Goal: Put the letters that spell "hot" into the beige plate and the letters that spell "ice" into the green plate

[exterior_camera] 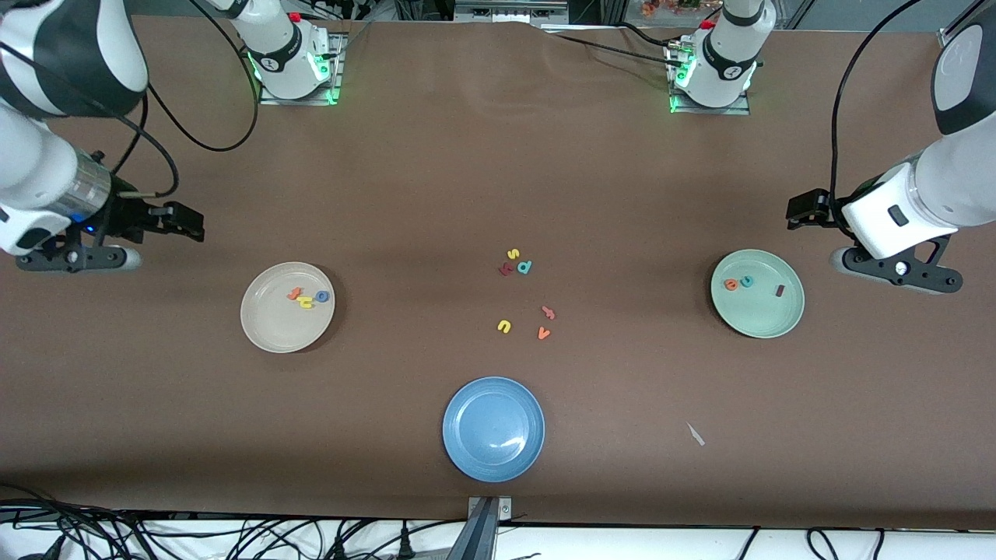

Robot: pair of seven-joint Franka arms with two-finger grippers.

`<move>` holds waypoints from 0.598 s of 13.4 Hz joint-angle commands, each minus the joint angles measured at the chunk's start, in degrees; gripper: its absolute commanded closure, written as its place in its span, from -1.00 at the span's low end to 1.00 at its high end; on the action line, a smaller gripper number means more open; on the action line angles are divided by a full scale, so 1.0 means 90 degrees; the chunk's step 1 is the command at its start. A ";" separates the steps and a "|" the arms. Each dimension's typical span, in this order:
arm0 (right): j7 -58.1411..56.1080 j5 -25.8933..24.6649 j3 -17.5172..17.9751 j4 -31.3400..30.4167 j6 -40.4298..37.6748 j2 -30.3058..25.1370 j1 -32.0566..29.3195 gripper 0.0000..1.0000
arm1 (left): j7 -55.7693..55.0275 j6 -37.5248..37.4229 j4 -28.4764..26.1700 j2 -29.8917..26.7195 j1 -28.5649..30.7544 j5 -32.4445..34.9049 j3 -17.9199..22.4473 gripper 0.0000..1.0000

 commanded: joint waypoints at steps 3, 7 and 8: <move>-0.0094 0.0036 -0.0044 -0.0005 -0.0259 -0.0343 -0.0026 -0.97 | 0.0058 -0.0169 0.0350 -0.0038 0.0004 0.0166 -0.0487 -1.00; -0.0085 -0.0032 -0.0034 0.0160 -0.0259 -0.0216 -0.0055 -0.97 | 0.0067 -0.0393 0.0360 -0.0038 0.0062 0.0147 -0.0489 -1.00; -0.0123 -0.0042 -0.0044 0.0219 -0.0259 -0.0148 -0.0055 -0.97 | 0.0077 -0.0394 0.0370 -0.0028 0.0072 0.0147 -0.0527 -1.00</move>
